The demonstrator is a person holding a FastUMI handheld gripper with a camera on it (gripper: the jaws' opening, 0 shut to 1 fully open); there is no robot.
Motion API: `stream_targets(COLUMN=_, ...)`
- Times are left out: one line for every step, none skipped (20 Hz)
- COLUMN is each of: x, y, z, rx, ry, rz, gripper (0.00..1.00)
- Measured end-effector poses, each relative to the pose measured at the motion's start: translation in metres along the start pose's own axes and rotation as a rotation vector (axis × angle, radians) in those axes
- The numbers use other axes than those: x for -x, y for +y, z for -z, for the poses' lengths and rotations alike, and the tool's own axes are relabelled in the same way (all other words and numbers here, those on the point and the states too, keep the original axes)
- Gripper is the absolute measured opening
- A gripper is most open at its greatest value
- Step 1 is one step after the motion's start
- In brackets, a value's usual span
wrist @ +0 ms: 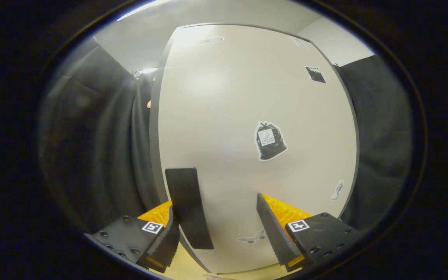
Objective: Open the shoe cabinet door, grab the shoes and put them into the shoe cabinet, then close the shoe cabinet door.
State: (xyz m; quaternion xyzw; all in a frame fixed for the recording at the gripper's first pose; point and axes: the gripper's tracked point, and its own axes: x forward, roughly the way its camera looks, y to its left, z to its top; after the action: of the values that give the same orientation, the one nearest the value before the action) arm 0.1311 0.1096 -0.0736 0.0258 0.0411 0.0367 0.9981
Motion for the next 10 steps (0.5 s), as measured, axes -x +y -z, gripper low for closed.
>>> stream_targets(x=-0.0009, y=0.0004, z=0.0008, rx=0.002, ry=-0.001, rz=0.004, gripper=1.00)
stream_targets(x=-0.0003, y=0.0005, z=0.0013, rx=0.004, ry=-0.002, rz=0.004, gripper=1.00)
stream_targets(x=-0.0013, y=0.0007, z=0.0016, rx=0.000, ry=0.001, rz=0.003, gripper=1.00)
stream_targets(x=-0.0016, y=0.0011, z=0.0016, rx=-0.001, ry=-0.001, rz=0.003, gripper=1.00)
stream_targets(x=-0.0021, y=0.0012, z=0.0019, rx=-0.002, ry=0.001, rz=-0.002, gripper=1.00)
stream_targets(x=-0.0016, y=0.0019, z=0.0022, rx=-0.007, ry=0.003, rz=-0.006, gripper=1.00)
stream_targets(x=-0.0015, y=0.0025, z=0.0021, rx=-0.009, ry=0.003, rz=-0.009, gripper=1.00)
stream_targets(x=-0.0023, y=0.0028, z=0.0026, rx=-0.010, ry=0.005, rz=-0.013, gripper=1.00)
stream_targets(x=-0.0018, y=0.0034, z=0.0028, rx=-0.013, ry=0.007, rz=-0.018, gripper=1.00)
stream_targets(x=-0.0008, y=0.0053, z=0.0033, rx=-0.018, ry=0.011, rz=-0.028, gripper=1.00)
